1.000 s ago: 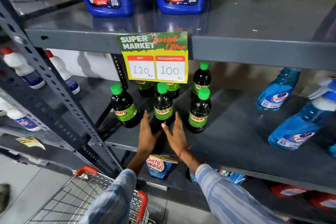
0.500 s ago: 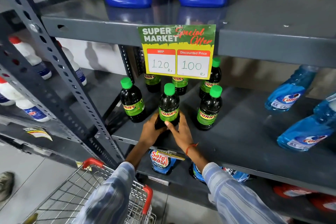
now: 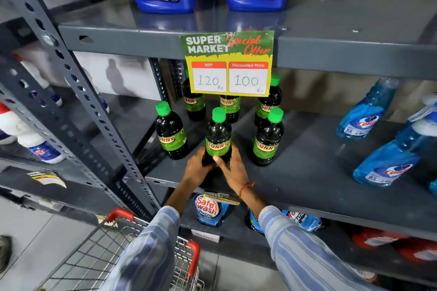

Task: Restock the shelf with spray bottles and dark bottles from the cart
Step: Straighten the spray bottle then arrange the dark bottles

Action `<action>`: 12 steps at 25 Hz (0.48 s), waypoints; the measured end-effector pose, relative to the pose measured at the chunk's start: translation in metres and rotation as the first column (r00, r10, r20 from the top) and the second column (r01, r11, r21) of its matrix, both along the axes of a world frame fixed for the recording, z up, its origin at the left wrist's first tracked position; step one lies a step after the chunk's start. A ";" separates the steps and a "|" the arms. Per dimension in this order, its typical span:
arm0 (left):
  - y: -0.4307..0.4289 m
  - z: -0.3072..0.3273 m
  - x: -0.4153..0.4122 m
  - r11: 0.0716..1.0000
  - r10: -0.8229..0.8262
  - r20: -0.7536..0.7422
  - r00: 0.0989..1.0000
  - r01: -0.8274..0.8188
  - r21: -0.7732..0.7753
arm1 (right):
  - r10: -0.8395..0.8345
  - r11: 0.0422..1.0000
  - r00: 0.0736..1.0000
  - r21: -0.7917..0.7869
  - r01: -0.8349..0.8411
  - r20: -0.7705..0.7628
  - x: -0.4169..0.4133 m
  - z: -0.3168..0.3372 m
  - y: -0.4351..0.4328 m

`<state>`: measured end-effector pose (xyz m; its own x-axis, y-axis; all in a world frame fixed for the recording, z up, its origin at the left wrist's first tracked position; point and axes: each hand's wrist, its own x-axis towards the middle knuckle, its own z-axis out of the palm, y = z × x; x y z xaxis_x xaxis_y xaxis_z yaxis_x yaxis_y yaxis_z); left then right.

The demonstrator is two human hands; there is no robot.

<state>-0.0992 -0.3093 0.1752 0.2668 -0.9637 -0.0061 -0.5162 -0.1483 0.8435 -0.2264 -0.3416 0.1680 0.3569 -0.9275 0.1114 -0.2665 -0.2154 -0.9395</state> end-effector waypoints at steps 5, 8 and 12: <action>0.002 0.007 -0.002 0.999 -0.010 -0.013 1.000 0.011 0.043 | -0.001 1.000 0.999 0.013 0.002 -0.044 -0.003 0.008 0.003; 0.002 0.012 0.000 0.996 -0.022 0.020 1.000 0.020 0.085 | 0.031 0.999 0.996 0.043 -0.027 -0.088 -0.004 0.016 0.004; 0.013 0.022 -0.012 0.976 -0.014 0.187 0.982 -0.028 0.217 | 0.115 0.990 0.915 0.117 -0.075 -0.387 -0.024 0.026 0.005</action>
